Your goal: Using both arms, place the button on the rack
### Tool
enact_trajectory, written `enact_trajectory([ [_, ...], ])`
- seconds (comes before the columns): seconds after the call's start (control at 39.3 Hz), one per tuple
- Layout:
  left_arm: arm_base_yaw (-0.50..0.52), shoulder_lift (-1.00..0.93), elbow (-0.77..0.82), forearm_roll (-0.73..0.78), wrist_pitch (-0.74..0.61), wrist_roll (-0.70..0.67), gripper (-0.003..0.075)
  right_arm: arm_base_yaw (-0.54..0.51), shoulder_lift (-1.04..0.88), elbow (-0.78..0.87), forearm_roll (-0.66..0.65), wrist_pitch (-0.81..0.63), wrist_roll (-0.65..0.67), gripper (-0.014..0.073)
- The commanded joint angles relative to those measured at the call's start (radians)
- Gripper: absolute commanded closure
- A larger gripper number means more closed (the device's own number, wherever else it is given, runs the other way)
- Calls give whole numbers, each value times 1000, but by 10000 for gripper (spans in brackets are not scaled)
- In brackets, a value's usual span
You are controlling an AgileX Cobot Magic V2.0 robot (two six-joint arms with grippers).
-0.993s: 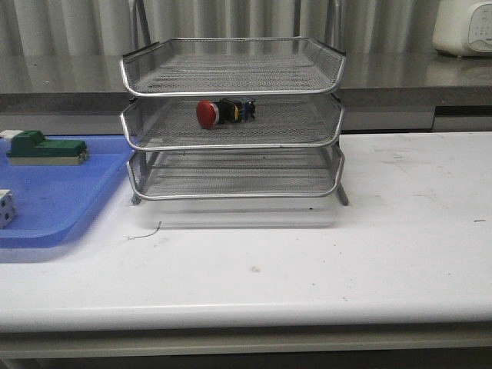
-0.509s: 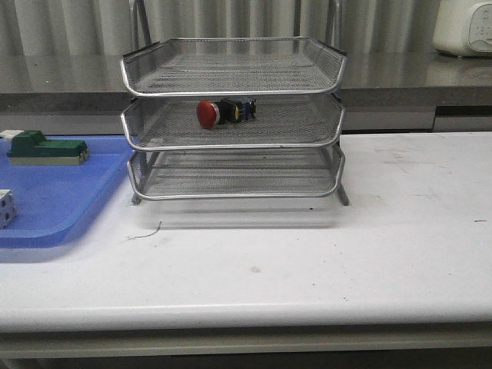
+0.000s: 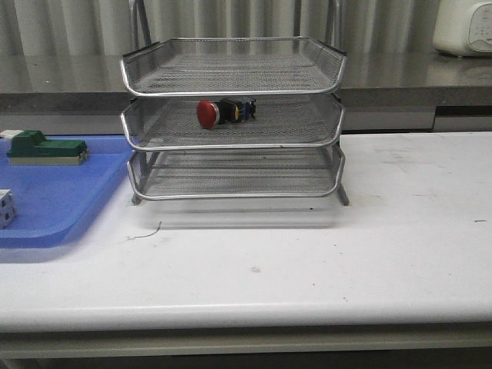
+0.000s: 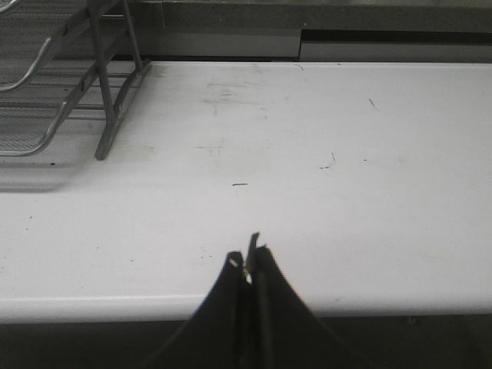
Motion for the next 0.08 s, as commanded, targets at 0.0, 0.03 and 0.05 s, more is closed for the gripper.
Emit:
enact_trajectory([
  [0.0, 1, -23, 8, -6, -77, -11, 739, -6, -17, -4, 5, -74, -4, 704],
  [0.03, 1, -23, 8, -6, -77, -11, 739, -6, -17, -4, 5, -74, -4, 704],
  [0.05, 1, -23, 8, -6, -77, -11, 739, -6, -17, -4, 5, -74, -4, 704],
])
